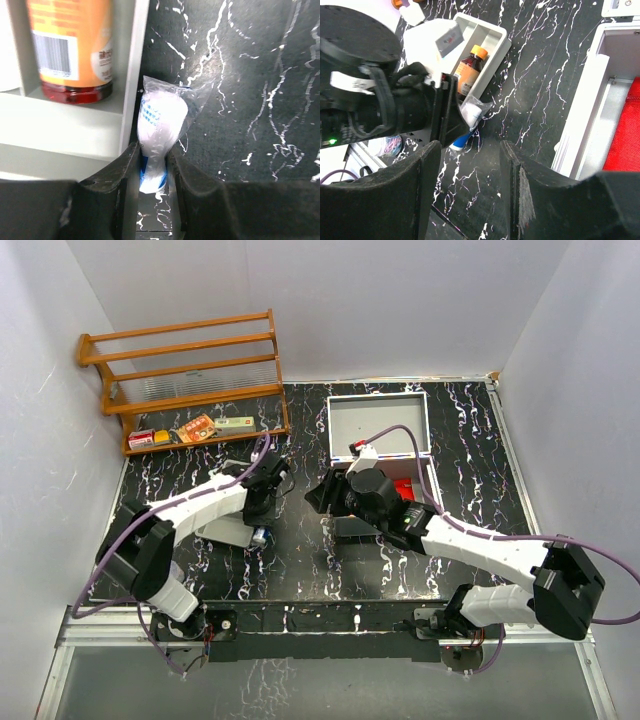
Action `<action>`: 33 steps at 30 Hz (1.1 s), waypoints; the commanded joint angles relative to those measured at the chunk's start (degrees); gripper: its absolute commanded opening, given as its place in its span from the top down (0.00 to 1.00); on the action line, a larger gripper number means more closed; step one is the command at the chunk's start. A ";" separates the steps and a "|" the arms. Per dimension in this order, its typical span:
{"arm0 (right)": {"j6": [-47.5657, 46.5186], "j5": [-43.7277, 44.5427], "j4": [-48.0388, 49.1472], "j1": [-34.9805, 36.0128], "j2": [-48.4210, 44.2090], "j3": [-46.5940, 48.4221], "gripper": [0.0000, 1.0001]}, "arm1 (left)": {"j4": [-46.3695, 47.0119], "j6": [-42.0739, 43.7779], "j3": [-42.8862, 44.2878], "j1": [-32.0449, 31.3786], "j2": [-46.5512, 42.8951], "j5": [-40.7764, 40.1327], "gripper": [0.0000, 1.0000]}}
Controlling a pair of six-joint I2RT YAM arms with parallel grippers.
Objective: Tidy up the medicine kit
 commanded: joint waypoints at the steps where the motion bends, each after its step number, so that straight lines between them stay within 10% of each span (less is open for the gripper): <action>1: -0.29 2.19 3.22 -0.04 -2.55 -0.35 0.52 | -2.03 -1.25 3.38 -0.03 -7.92 -5.78 0.83; 33: -0.40 1.63 3.23 -0.06 -1.82 -0.44 0.53 | 2.53 -43.65 -19.51 18.31 -36.62 -6.55 0.79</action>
